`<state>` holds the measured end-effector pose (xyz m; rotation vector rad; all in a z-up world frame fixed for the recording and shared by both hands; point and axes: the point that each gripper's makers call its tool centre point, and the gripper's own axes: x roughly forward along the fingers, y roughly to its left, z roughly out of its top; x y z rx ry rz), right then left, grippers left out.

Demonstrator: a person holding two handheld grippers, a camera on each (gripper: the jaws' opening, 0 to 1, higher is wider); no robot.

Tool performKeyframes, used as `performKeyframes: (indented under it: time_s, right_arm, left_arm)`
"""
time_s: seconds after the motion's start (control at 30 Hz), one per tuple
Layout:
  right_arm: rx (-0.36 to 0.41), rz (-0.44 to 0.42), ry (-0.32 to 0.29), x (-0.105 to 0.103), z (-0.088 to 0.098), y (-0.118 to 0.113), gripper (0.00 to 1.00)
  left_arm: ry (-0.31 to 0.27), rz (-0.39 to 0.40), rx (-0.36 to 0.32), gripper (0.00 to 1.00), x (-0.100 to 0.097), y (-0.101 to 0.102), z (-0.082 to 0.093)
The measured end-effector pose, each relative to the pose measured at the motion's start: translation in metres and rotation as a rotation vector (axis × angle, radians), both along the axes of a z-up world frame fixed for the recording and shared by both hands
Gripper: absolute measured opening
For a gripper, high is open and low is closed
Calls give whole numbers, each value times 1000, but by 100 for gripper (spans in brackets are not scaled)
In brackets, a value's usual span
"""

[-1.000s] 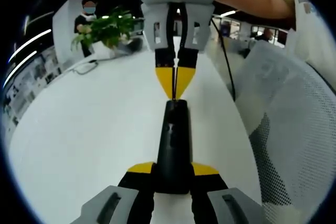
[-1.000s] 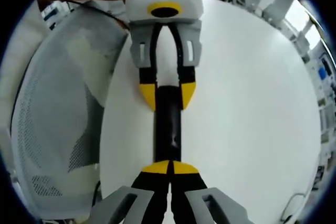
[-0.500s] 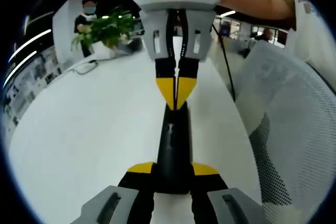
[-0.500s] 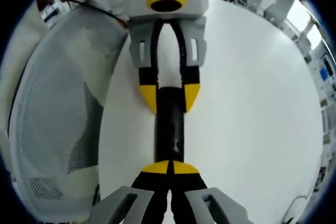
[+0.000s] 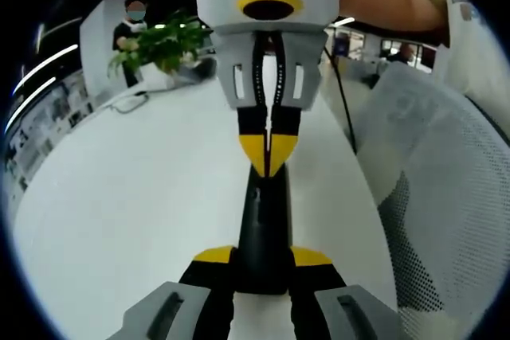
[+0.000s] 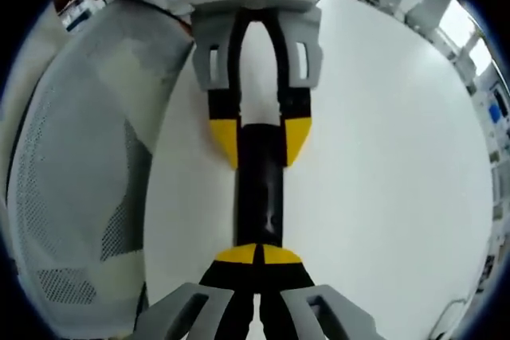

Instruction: Press the specified remote control buttons in sequence, fully releasing each button before pressing the next.

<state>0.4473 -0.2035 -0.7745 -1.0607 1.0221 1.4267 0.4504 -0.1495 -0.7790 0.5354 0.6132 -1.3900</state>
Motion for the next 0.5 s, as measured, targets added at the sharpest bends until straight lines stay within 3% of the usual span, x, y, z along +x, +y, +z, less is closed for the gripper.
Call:
performKeyframes:
  time_s: [0.5]
  right_arm:
    - [-18, -44, 13, 4, -3, -1, 0]
  left_arm:
    - [1, 2, -1, 24, 2, 0, -1]
